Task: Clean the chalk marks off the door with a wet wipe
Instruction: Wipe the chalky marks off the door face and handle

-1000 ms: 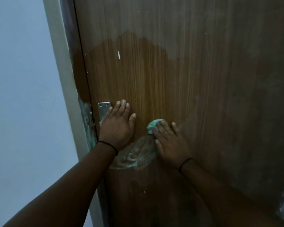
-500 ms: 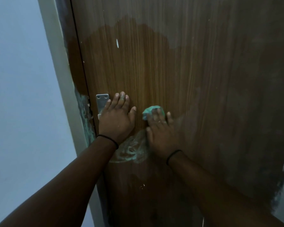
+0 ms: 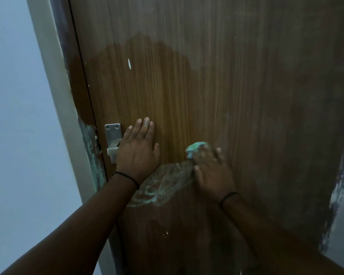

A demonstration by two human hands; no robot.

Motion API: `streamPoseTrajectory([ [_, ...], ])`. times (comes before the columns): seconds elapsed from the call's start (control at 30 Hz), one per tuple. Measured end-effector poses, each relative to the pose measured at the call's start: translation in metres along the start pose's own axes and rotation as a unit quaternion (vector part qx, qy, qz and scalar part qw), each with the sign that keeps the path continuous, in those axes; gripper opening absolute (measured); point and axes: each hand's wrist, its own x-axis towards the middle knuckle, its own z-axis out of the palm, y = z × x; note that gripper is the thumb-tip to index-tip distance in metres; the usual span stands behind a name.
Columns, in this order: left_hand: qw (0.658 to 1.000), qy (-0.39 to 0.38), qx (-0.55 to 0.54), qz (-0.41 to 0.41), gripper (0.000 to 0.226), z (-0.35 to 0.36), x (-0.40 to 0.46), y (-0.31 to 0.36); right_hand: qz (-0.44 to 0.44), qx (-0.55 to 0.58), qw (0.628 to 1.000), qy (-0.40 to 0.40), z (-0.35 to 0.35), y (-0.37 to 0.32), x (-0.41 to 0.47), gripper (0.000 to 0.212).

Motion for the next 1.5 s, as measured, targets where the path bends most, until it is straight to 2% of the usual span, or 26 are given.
streamPoseTrajectory([
  [0.1,1.000,-0.002,0.014,0.007,0.064,0.003,0.006,0.005,0.153,0.013,0.987,0.049,-0.005,0.010,0.029,0.054],
  [0.13,1.000,-0.004,0.013,-0.002,0.065,0.005,0.006,0.009,0.147,0.018,0.987,0.053,-0.006,-0.001,0.038,0.054],
  [0.27,1.000,0.000,0.028,-0.013,0.067,0.007,0.006,0.009,-0.006,0.016,1.000,-0.015,0.008,-0.009,0.004,0.053],
  [0.33,0.999,-0.002,0.038,-0.005,0.067,0.007,0.006,0.005,0.018,0.010,1.000,-0.009,0.007,0.015,-0.011,0.052],
  [0.43,0.999,-0.006,0.036,-0.012,0.068,0.009,0.007,0.015,0.147,0.027,0.988,0.047,-0.002,0.011,0.023,0.053],
  [0.47,0.999,-0.006,0.035,-0.018,0.068,0.009,0.007,0.019,0.146,0.041,0.987,0.060,-0.005,-0.001,0.034,0.053],
  [0.53,0.999,-0.004,0.030,-0.021,0.067,0.007,0.007,0.017,0.070,0.054,0.995,0.049,-0.001,-0.021,0.033,0.052],
  [0.6,0.999,-0.006,0.035,-0.003,0.064,0.006,0.007,0.008,0.021,0.039,0.999,0.005,0.001,-0.008,0.006,0.051],
  [0.67,0.999,-0.006,0.041,0.006,0.062,0.004,0.005,0.004,0.073,0.022,0.997,0.007,-0.002,0.023,-0.010,0.052],
  [0.77,0.999,-0.004,0.038,-0.020,0.065,0.008,0.008,0.021,0.194,0.046,0.978,0.059,-0.016,0.041,0.035,0.056],
  [0.83,0.999,-0.002,0.021,-0.049,0.067,0.010,0.010,0.032,0.176,0.066,0.979,0.076,-0.024,0.024,0.058,0.056],
  [0.93,0.999,0.002,0.017,-0.045,0.066,0.010,0.008,0.029,0.074,0.045,0.996,0.018,-0.019,0.021,0.029,0.053],
  [0.97,0.999,0.003,0.019,-0.038,0.066,0.010,0.007,0.026,0.069,0.029,0.997,0.004,-0.020,0.030,0.015,0.053],
  [1.07,0.999,0.003,0.020,-0.026,0.066,0.011,0.005,0.023,0.169,0.044,0.984,0.039,-0.029,0.049,0.031,0.056],
  [1.13,0.999,0.004,0.016,-0.033,0.065,0.011,0.006,0.027,0.179,0.059,0.979,0.077,-0.040,0.033,0.070,0.057],
  [1.2,0.999,0.006,0.008,-0.031,0.064,0.010,0.005,0.025,0.105,0.069,0.990,0.068,-0.035,0.006,0.076,0.055],
  [1.3,1.000,0.005,0.015,-0.005,0.061,0.005,0.002,0.011,-0.004,0.042,0.999,-0.018,-0.016,0.005,0.017,0.052],
  [1.33,1.000,0.002,0.017,0.003,0.062,0.004,0.001,0.007,0.006,0.020,1.000,-0.022,-0.013,0.018,0.000,0.051],
  [1.37,1.000,0.000,0.018,0.010,0.062,0.004,0.001,0.005,0.052,0.017,0.998,-0.005,-0.012,0.030,-0.003,0.052],
  [1.43,1.000,-0.001,0.020,0.016,0.063,0.007,0.002,0.006,0.191,0.043,0.979,0.059,-0.018,0.041,0.028,0.054],
  [1.47,1.000,-0.002,0.019,0.014,0.063,0.009,0.004,0.008,0.226,0.055,0.968,0.091,-0.026,0.036,0.052,0.055],
  [1.5,1.000,-0.001,0.016,0.009,0.062,0.010,0.004,0.010,0.216,0.073,0.968,0.102,-0.033,0.023,0.072,0.054],
])
